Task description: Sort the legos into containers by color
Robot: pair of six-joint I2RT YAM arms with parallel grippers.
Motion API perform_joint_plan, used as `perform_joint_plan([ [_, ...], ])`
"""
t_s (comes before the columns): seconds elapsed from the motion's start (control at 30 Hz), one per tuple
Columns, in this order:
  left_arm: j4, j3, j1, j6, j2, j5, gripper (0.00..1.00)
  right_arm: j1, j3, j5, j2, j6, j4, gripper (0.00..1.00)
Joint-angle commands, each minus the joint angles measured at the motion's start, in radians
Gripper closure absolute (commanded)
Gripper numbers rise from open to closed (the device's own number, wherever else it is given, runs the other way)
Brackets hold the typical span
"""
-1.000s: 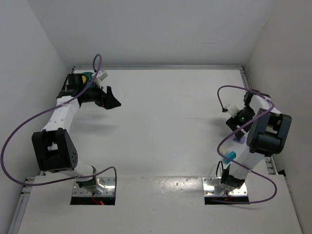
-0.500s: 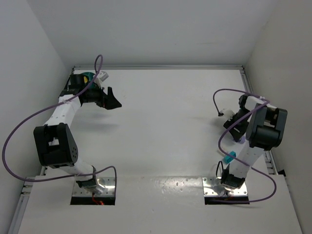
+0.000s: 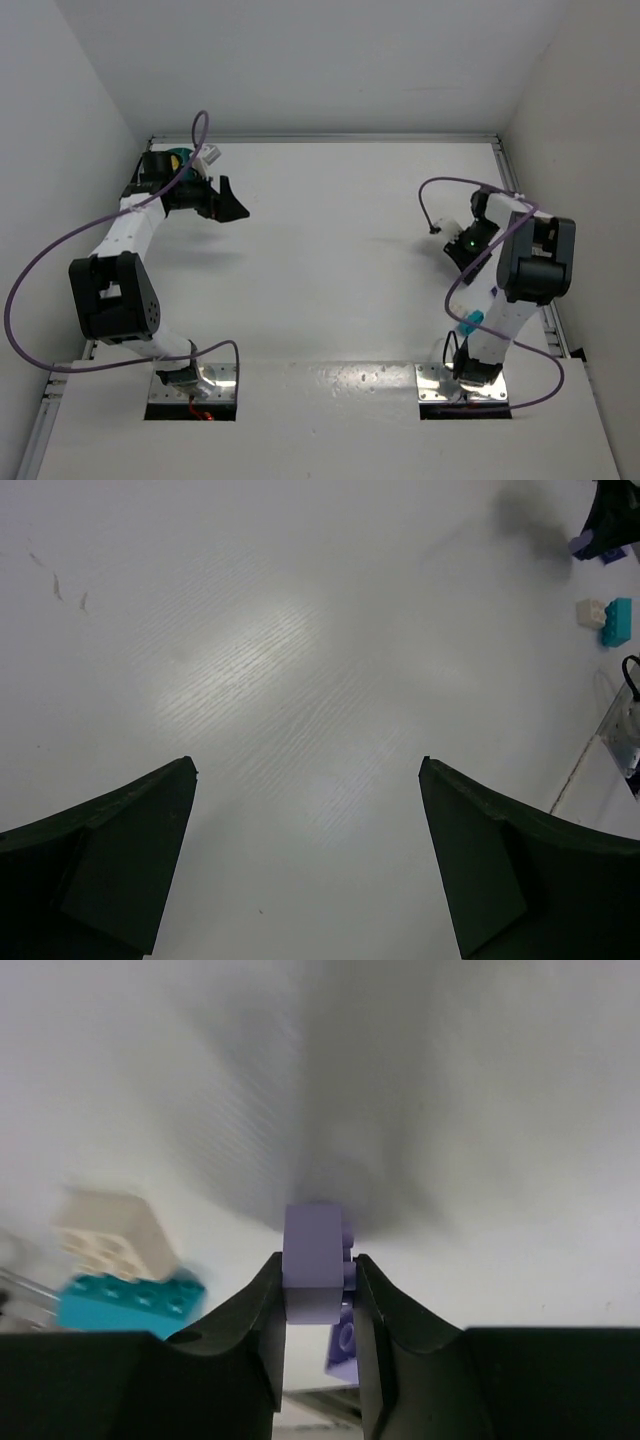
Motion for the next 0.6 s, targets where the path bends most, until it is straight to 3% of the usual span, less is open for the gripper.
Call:
perform_joint_plan([
  [0.0,0.061,-0.002,0.015,-0.053,-0.054,0.036,0.00,0.088,0.142,-0.244,-0.026,0.125,-0.061,0.91],
  [0.2,0.283,-0.209,0.024,-0.258,-0.165,0.261,0.00,0.321,0.383,-0.653,0.007,0.398,-0.129,0.94],
  [0.27,0.357,-0.308,-0.004,-0.361,-0.243,0.278,0.00,0.419,0.433,-0.763,0.007,0.491,-0.109,0.95],
  [0.33,0.417,-0.358,-0.037,-0.378,-0.319,0.249,0.00,0.478,0.456,-0.819,0.007,0.564,-0.054,0.95],
  [0.47,0.417,-0.434,-0.204,-0.269,-0.603,-0.008,0.00,0.603,0.456,-0.994,-0.013,0.847,0.127,0.98],
  [0.57,0.401,-0.468,-0.284,-0.203,-0.682,-0.085,0.00,0.640,0.447,-1.139,-0.004,1.074,0.288,1.00],
])
